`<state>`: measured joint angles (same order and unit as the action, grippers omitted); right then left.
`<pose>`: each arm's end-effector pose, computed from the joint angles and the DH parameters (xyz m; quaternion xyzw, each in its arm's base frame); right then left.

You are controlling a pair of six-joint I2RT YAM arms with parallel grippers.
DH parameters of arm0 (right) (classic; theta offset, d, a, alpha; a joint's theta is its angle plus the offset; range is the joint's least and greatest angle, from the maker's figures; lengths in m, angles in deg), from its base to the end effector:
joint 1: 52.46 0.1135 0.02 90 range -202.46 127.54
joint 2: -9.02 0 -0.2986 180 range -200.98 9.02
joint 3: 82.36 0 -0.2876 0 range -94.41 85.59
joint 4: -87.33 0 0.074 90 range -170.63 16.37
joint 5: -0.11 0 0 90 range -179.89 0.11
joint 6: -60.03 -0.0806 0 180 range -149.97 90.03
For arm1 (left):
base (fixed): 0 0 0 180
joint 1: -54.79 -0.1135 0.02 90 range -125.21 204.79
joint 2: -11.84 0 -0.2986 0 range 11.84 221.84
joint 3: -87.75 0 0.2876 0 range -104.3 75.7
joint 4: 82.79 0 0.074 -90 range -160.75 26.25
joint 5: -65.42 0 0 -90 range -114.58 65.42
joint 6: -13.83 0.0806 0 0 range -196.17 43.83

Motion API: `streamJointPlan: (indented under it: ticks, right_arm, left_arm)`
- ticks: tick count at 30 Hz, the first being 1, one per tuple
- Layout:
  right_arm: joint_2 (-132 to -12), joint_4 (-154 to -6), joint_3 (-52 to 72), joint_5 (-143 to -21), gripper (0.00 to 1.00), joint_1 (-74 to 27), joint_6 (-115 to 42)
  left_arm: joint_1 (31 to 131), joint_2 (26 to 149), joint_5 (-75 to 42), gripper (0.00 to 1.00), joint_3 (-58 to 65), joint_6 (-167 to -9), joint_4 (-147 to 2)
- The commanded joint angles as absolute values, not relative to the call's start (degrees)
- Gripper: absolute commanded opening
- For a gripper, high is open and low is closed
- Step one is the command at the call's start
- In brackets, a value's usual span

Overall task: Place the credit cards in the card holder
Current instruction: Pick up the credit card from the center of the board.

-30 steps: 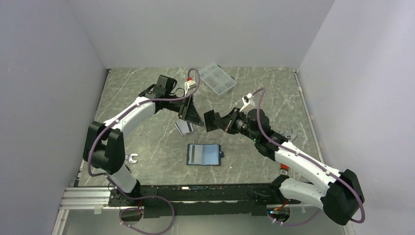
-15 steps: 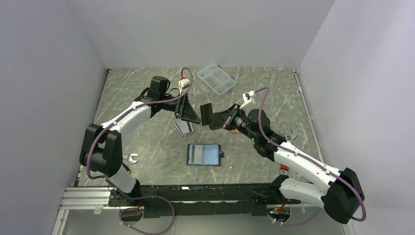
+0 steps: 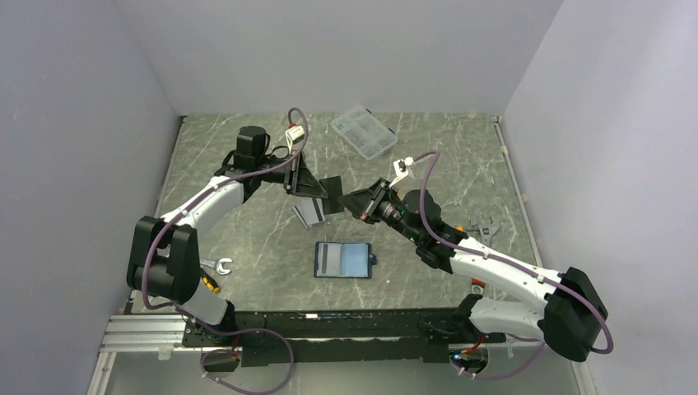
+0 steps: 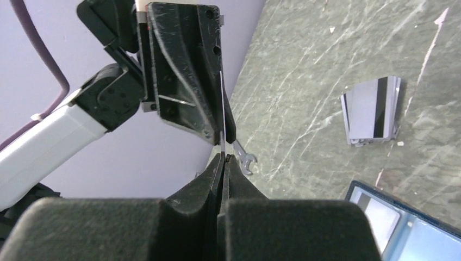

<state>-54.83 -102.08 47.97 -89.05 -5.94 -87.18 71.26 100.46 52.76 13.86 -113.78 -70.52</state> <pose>0.2202 0.2339 0.2982 0.0636 0.7332 0.5359 0.4138 0.3350 -0.1811 0.2973 0.1988 0.7143 -0.6600 0.1212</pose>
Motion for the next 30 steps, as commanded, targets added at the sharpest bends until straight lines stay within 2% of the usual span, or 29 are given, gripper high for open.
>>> streamJointPlan:
  ticks: [1,7,10,16,21,27,30]
  right_arm:
    - [-54.0,-105.5,46.7,-93.2,0.00,-4.6,-87.3]
    - [-56.6,-107.9,45.6,-86.7,0.00,-4.5,-85.2]
    - [-57.4,-108.2,44.5,-80.9,0.10,-6.7,-83.7]
    - [-59.3,-110.5,41.5,-64.9,0.15,-14.5,-84.6]
    - [-64.3,-111.2,37.6,-56.3,0.22,-16.5,-85.2]
    - [-66.4,-112.1,36.2,-52.7,0.19,-16.6,-85.2]
    - [-65.7,-111.9,36.7,-52.7,0.06,-16.7,-85.1]
  left_arm:
    - [69.8,97.6,55.4,0.15,15.6,-119.1,-79.7]
    - [69.3,97.6,56.6,0.09,16.0,-121.0,-82.0]
    - [69.2,97.4,57.6,0.07,17.0,-123.5,-85.8]
    - [69.2,96.9,59.0,0.08,18.4,-128.6,-93.0]
    - [69.2,97.0,59.7,0.09,18.3,-129.6,-94.4]
    - [69.2,96.8,59.7,0.10,18.2,-129.1,-93.9]
    - [69.2,96.7,59.5,0.10,17.8,-127.6,-92.0]
